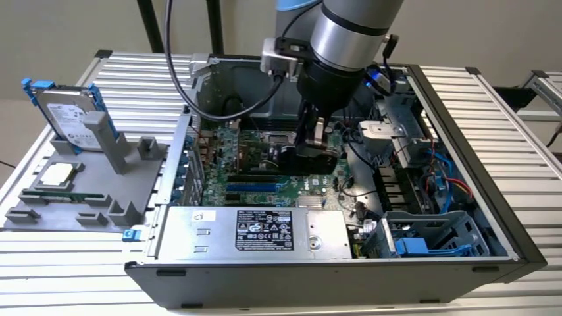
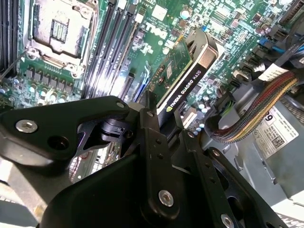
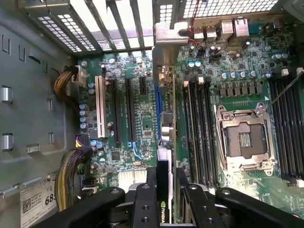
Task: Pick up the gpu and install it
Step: 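Insert the gpu into the slot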
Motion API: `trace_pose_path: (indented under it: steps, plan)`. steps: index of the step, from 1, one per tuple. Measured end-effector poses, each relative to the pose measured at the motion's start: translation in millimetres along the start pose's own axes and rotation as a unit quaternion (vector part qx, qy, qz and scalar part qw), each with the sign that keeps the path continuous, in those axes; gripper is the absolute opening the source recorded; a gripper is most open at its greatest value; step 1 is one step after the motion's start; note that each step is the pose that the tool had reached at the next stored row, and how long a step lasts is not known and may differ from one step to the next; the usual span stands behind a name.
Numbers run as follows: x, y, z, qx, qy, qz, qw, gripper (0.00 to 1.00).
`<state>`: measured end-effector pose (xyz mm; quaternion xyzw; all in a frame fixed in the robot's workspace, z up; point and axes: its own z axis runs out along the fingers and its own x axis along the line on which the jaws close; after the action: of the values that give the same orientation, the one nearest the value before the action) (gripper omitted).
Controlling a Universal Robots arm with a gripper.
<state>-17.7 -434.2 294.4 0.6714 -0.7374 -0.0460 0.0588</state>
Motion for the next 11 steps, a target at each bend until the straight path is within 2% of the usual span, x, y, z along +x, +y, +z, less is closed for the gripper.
trace_pose_path:
  steps: [6,11]
  plan:
    - [0.5,5.3,3.0,0.0007,0.0043,-0.025,0.9997,0.0]
    - [0.9,9.1,4.0,0.0008,0.005,-0.03,0.9995,0.0]
